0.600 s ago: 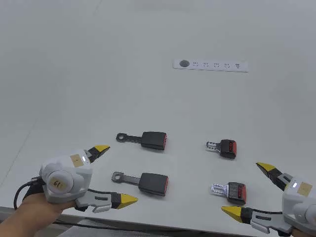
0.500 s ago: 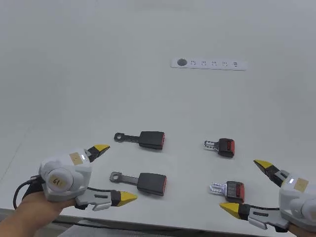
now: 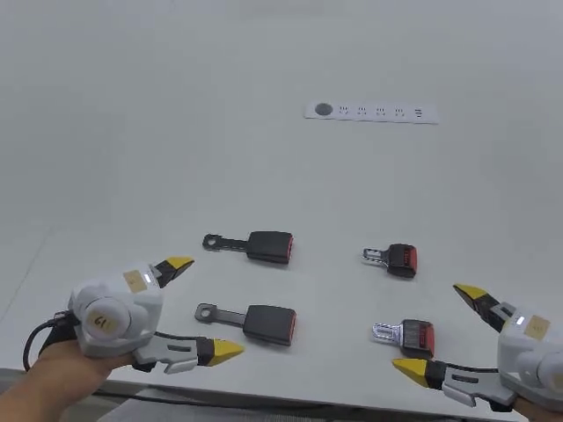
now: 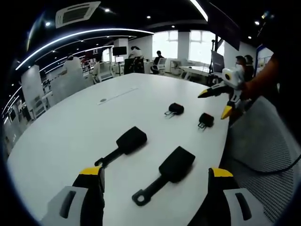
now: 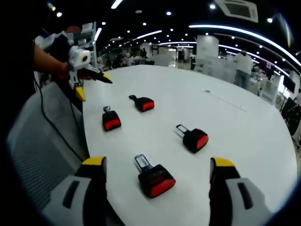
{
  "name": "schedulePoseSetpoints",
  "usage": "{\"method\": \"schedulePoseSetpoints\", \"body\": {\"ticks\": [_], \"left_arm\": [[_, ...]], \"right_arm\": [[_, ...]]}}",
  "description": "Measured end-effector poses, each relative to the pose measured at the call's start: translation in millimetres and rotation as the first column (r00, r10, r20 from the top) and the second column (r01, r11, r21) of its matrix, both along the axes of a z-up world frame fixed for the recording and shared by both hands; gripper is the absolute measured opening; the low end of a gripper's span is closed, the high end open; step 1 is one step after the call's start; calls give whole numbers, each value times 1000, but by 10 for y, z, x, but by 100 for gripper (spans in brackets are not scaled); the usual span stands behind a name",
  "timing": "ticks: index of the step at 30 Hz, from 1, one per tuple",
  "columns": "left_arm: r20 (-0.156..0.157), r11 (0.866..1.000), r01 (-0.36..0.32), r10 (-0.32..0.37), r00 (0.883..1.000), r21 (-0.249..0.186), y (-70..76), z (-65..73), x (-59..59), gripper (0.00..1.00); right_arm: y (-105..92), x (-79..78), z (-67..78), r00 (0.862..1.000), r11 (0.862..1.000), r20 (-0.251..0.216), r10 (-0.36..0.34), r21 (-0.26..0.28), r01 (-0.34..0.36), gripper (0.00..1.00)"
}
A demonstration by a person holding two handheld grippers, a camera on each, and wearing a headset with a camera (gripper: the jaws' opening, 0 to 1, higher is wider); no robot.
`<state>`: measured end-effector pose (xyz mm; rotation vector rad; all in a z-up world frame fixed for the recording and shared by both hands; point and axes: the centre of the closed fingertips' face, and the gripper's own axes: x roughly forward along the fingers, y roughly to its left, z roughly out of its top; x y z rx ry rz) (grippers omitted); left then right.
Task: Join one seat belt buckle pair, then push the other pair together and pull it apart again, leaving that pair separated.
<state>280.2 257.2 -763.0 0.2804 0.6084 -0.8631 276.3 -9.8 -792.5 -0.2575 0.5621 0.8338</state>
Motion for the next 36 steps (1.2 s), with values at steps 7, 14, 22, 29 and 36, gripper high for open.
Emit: {"method": "schedulePoseSetpoints", "body": {"ticks": [7,14,22,29,36], "left_arm": [[3,1000,0,0,1000,-1,-8,4,11,93],[3,1000,-2,2,1000,-5,-26,9,12,93],[3,1000,-4,4,1000,-1,-18,18,11,93],[4,1000,-9,9,1000,1,-13,16,16,93],[13,1000,-22,22,1000,0,-17,42,48,93]], "right_arm": [[4,7,21,1000,1000,8,-4,10,4,93],[-5,-3,1,1000,1000,2,-23,10,23,93],[4,-37,-13,1000,1000,-8,-22,15,23,93],[-4,-20,12,1000,1000,-3,-24,19,24,93],[0,13,50,1000,999,6,-29,29,29,93]]}}
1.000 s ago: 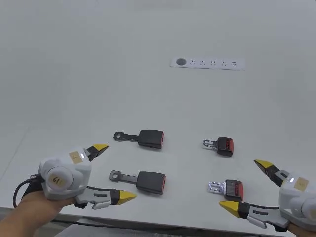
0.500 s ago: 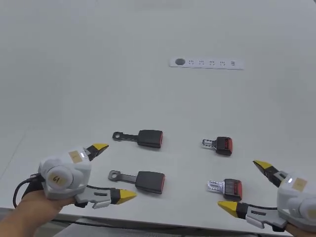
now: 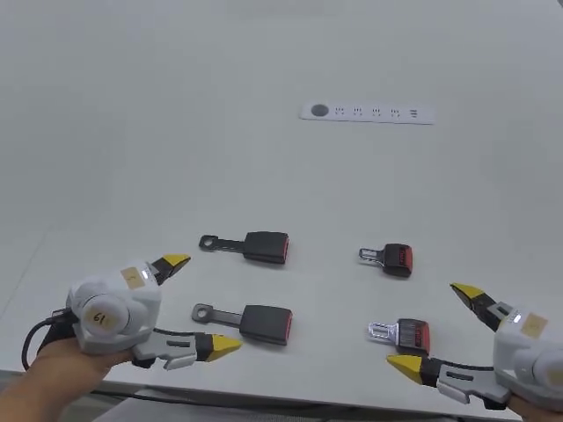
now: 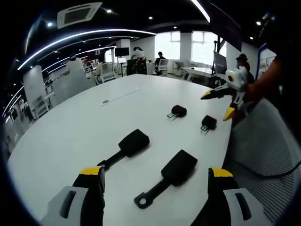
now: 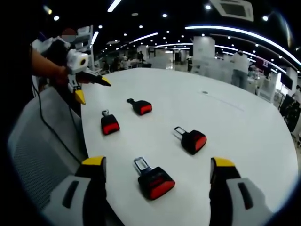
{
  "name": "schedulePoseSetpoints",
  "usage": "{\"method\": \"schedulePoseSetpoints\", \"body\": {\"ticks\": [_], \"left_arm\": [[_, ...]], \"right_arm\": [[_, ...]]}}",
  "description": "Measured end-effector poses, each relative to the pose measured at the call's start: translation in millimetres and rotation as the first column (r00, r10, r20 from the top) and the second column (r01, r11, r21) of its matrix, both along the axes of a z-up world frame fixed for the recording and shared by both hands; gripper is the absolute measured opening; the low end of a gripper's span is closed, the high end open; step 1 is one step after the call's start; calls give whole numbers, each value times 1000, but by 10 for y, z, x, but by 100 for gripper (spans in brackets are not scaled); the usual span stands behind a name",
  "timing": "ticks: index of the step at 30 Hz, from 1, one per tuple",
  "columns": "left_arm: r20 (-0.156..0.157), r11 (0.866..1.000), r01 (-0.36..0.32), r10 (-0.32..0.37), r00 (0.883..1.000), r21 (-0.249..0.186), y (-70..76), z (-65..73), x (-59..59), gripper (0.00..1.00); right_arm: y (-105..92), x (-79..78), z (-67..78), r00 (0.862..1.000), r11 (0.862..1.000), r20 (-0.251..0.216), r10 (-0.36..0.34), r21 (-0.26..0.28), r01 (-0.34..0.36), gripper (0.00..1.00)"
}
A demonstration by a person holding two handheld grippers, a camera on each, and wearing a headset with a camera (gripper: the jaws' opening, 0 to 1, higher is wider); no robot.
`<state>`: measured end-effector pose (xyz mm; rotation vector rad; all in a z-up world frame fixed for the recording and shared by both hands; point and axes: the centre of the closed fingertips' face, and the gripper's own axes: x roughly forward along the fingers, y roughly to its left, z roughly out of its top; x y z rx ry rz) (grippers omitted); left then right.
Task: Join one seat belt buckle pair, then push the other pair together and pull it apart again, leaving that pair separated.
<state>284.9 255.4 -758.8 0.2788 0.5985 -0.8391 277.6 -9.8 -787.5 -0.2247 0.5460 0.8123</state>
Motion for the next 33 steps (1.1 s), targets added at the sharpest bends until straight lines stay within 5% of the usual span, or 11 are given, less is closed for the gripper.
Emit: {"method": "schedulePoseSetpoints", "body": {"ticks": [17,33], "left_arm": [[17,999,-33,33,999,-33,-41,62,58,100],[2,999,36,-36,999,19,-95,-50,58,100]], "right_arm": [[14,39,54,1000,1000,8,5,18,-5,92],[-21,-42,-111,998,998,-38,49,-22,-50,91]]}}
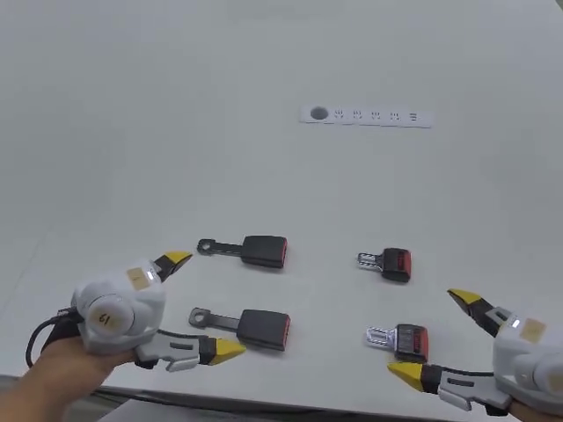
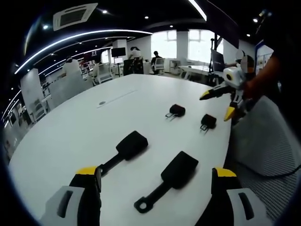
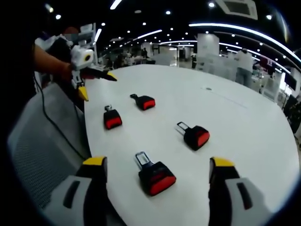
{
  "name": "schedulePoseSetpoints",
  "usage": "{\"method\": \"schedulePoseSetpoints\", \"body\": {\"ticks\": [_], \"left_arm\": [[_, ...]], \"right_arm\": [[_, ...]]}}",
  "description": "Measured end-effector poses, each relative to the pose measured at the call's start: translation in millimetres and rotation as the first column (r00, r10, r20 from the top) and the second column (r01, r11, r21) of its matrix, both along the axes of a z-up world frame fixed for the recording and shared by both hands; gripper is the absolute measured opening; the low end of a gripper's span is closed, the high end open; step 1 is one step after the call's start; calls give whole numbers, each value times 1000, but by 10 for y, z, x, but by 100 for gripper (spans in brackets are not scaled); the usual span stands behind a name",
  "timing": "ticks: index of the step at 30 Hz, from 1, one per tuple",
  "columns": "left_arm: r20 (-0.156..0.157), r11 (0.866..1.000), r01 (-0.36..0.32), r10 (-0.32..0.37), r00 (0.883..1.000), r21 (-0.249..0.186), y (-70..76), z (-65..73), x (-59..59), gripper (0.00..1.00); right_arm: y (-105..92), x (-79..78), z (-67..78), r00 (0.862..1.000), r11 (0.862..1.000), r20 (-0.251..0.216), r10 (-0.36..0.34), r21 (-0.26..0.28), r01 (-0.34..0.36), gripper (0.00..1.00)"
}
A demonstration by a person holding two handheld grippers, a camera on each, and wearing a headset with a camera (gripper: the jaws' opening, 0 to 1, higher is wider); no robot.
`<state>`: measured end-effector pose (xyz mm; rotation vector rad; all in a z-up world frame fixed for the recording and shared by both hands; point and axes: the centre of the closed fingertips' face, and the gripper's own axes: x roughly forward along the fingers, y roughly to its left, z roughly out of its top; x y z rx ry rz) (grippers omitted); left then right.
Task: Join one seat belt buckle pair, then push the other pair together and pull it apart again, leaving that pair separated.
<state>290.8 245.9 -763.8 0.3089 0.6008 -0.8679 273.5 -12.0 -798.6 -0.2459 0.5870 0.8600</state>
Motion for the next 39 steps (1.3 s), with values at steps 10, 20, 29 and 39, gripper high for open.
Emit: {"method": "schedulePoseSetpoints", "body": {"ticks": [10,20,29,39], "left_arm": [[-31,998,58,-58,998,21,-113,-162,-27,100],[-55,979,178,-173,983,101,-223,-372,-47,98],[-94,959,248,-237,967,136,-298,-581,-22,89],[-165,929,331,-305,938,165,-358,-858,-44,72]], "right_arm": [[-16,-18,-111,998,999,-42,47,-18,-47,87],[-20,-45,-251,987,990,-99,124,-57,-130,82],[-32,-36,-378,968,976,-160,193,-69,-206,77],[-21,-34,-500,935,943,-196,296,-92,-318,68]]}}
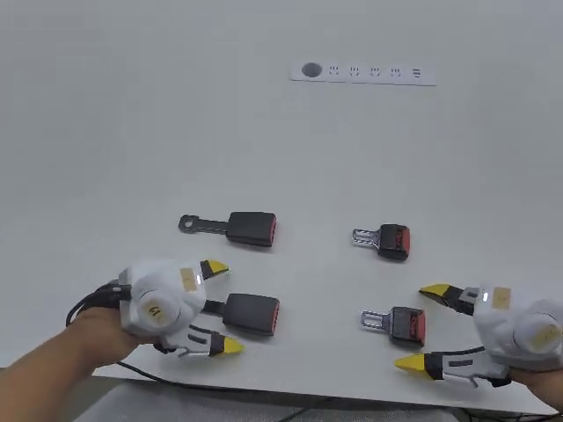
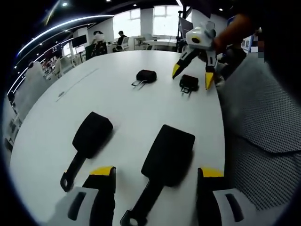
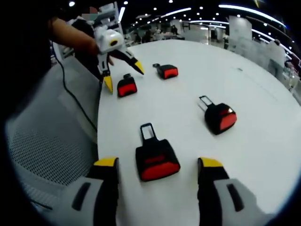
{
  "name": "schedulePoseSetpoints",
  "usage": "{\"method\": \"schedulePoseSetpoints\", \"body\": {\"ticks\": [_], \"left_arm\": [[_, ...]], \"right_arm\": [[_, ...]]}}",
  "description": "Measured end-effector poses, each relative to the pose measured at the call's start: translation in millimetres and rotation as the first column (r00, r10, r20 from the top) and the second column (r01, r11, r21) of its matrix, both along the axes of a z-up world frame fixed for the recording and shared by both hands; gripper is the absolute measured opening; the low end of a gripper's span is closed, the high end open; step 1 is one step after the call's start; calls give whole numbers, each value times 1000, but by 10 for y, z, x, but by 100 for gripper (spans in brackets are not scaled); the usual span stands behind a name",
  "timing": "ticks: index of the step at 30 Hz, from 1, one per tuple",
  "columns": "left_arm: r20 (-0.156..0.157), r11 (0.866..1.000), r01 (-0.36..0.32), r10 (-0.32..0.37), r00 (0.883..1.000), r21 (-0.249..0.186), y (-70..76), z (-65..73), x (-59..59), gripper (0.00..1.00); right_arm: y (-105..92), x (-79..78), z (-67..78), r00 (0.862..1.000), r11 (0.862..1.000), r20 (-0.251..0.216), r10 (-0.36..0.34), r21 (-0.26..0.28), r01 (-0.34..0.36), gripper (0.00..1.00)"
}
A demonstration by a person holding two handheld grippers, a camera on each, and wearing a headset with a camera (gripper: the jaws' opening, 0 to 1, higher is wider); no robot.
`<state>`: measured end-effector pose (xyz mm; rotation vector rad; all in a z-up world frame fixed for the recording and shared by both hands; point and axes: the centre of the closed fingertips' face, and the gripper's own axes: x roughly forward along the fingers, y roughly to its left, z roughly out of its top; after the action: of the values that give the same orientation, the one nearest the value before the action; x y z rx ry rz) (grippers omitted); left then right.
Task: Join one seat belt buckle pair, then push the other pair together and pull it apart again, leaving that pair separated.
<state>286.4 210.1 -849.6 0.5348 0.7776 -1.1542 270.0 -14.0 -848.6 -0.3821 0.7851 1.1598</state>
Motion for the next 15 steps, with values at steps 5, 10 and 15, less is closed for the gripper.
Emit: {"method": "schedulePoseSetpoints", "body": {"ticks": [5,10,15], "left_arm": [[3,1000,5,-5,1000,-26,-71,-27,84,62],[-3,998,66,-66,998,3,-69,-22,61,56],[-13,993,115,-115,993,17,-48,-28,7,49]], "right_arm": [[6,32,-1,1000,1000,-29,9,2,-9,61],[-30,-32,-16,997,997,-30,72,-28,-73,54],[-66,-67,-17,995,996,-39,88,-30,-90,50]]}}
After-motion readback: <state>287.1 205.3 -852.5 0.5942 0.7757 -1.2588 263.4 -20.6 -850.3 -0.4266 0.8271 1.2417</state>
